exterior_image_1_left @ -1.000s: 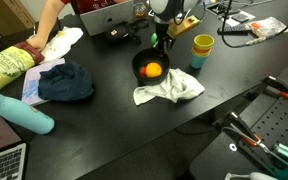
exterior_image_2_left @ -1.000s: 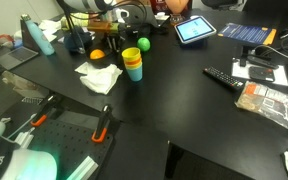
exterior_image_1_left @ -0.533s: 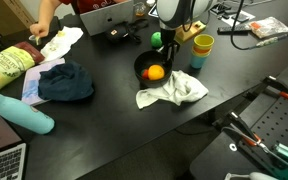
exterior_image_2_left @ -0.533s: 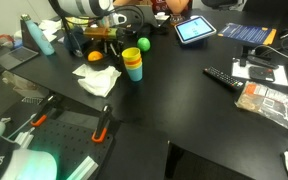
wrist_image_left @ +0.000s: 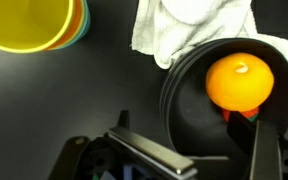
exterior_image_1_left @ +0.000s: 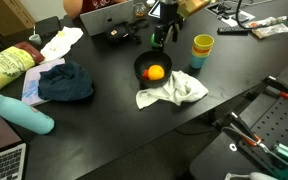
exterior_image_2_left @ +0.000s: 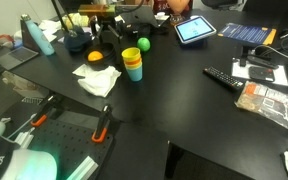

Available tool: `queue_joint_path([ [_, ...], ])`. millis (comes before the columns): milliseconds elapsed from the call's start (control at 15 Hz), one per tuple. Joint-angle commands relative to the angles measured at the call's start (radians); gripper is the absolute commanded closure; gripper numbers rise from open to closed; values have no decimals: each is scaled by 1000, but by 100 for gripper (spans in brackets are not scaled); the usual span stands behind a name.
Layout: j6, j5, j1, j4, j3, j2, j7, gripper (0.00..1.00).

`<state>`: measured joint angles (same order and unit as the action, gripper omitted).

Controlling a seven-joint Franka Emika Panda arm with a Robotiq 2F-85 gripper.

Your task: Remove the fruits from the black bowl and put them on the table.

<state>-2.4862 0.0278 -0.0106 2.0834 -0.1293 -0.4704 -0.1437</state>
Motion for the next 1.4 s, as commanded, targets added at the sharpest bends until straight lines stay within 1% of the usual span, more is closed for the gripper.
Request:
queue_joint_path([
  [0,61,71,-9,38,-54,84,-99,0],
  [133,48,79,16,31,-66,81,-106,0],
  [267,21,56,51,26,-65,62,-66,0],
  [467,-4,-2,109,20,-39,20,-19,0],
  [667,-35,-47,141,15,-21,-30,7,0],
  [800,-60,-68,152,6,-14,-72,15,0],
  [933,-112,-89,161,0,-7,-112,14,0],
  [1133,-164,-80,144,-13,-19,-159,-1,0],
  [1200,-183,-85,146,-13,-15,-168,1,9],
  [1267,-196,-77,139,-15,-22,-175,-5,26],
  [1333,-204,-78,139,-16,-21,-178,-2,32],
])
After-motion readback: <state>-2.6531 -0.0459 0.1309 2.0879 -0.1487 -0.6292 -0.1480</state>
